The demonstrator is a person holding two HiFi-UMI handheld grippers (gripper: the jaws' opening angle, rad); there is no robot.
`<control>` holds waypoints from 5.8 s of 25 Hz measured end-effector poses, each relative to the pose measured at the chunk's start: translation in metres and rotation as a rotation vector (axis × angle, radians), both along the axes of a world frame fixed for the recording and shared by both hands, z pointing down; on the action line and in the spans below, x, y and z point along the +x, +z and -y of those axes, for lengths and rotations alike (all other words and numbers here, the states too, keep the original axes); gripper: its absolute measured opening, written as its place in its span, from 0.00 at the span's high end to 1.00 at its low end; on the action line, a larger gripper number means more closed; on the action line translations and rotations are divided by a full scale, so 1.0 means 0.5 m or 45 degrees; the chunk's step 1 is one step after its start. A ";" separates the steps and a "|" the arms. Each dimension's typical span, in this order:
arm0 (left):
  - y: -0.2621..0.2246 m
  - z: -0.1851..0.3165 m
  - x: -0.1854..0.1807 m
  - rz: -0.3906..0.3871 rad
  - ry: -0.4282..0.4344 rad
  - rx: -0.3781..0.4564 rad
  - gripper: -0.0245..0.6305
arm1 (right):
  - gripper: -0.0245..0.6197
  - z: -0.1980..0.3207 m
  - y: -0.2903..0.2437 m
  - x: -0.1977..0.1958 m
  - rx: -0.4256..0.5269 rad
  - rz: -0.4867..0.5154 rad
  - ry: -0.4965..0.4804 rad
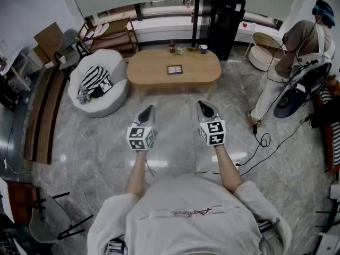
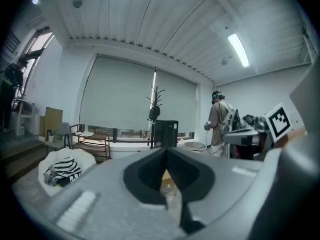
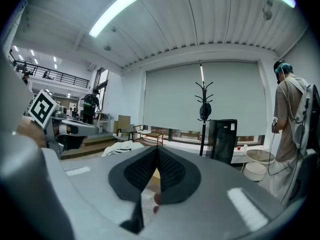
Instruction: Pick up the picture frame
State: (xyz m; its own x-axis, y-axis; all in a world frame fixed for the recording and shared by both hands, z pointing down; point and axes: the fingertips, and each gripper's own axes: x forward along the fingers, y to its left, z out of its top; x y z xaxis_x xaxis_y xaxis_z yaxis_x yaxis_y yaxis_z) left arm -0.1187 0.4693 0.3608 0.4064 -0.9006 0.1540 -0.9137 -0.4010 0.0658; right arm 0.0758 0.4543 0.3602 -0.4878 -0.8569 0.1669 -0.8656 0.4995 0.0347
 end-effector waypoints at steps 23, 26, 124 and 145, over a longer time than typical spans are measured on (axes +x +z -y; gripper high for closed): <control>-0.007 -0.014 0.078 0.074 0.003 0.010 0.96 | 0.95 -0.016 0.007 0.063 -0.021 0.031 -0.026; -0.001 -0.028 0.100 0.092 0.015 -0.002 0.96 | 0.95 -0.030 0.014 0.077 -0.031 0.046 -0.030; 0.022 0.846 -0.042 0.012 0.073 0.040 0.96 | 0.95 0.812 0.079 -0.073 -0.048 0.008 0.076; 0.011 1.126 -0.006 -0.008 0.063 0.007 0.96 | 0.95 1.091 0.081 -0.030 -0.095 -0.010 0.073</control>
State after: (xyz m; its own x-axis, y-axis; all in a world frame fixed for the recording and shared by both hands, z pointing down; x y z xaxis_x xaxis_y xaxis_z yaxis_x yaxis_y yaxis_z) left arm -0.1215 -0.0936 0.3662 0.4518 -0.8800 0.1466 -0.8921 -0.4464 0.0695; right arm 0.0609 -0.0913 0.4007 -0.4365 -0.8685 0.2348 -0.8928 0.4504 0.0064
